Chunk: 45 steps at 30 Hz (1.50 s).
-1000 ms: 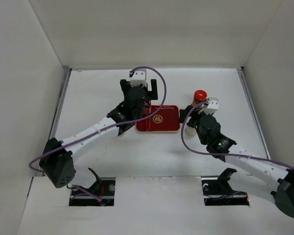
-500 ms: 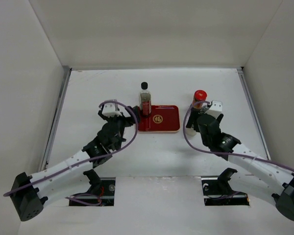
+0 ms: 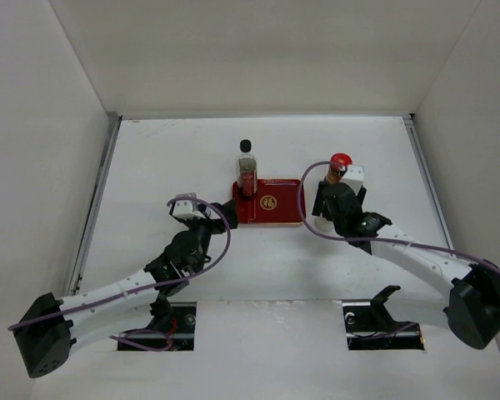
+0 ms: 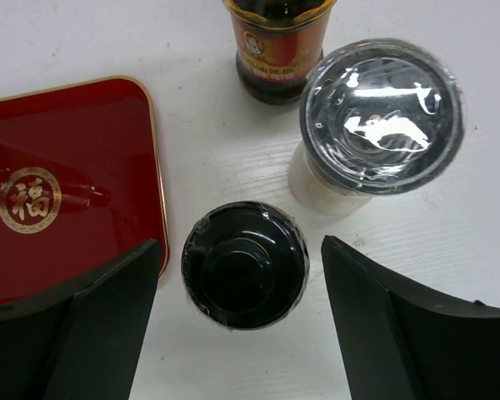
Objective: Organize the condiment bottles
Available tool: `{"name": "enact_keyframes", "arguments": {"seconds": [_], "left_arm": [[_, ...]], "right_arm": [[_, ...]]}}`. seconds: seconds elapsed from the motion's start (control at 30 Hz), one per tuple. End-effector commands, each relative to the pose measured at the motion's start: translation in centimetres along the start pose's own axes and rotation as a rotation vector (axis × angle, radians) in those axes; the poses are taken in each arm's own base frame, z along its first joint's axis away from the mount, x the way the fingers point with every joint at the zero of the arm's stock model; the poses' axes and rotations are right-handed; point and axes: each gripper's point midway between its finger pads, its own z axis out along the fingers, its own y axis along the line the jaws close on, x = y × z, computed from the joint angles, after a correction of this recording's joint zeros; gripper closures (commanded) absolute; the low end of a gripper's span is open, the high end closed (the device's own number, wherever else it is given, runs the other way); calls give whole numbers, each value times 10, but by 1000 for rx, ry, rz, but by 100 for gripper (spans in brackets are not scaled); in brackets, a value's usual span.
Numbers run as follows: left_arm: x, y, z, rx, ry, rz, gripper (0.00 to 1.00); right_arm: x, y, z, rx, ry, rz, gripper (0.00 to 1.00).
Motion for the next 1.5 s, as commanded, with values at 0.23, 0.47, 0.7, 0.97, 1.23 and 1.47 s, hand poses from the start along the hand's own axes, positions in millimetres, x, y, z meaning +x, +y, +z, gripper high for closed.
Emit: {"name": "enact_keyframes", "arguments": {"seconds": [0.23,0.47,0.7,0.97,1.23,1.47], "left_arm": [[-24,-32,3,147,-127,-146,9],[-27,-24,-7,160,-159,-182,9],[-23,-18,-7,145,-156,-177,9],[-23,-11,-6,120,-165,-182,9],[-13,-13,-3,116,-140,-164,10],[-12,-12,-2,113,-141,-164,10]], "right_arm": [[-51,17,-7,39,-147,92,50],[-114,84,-31,-135,-244,105,50],[-130,164,2,-291,-264,134,50],[-118,201,39,-311,-234,112,49],[-102,206,61,-275,-218,89,48],[-93,202,68,-239,-212,65,30]]}}
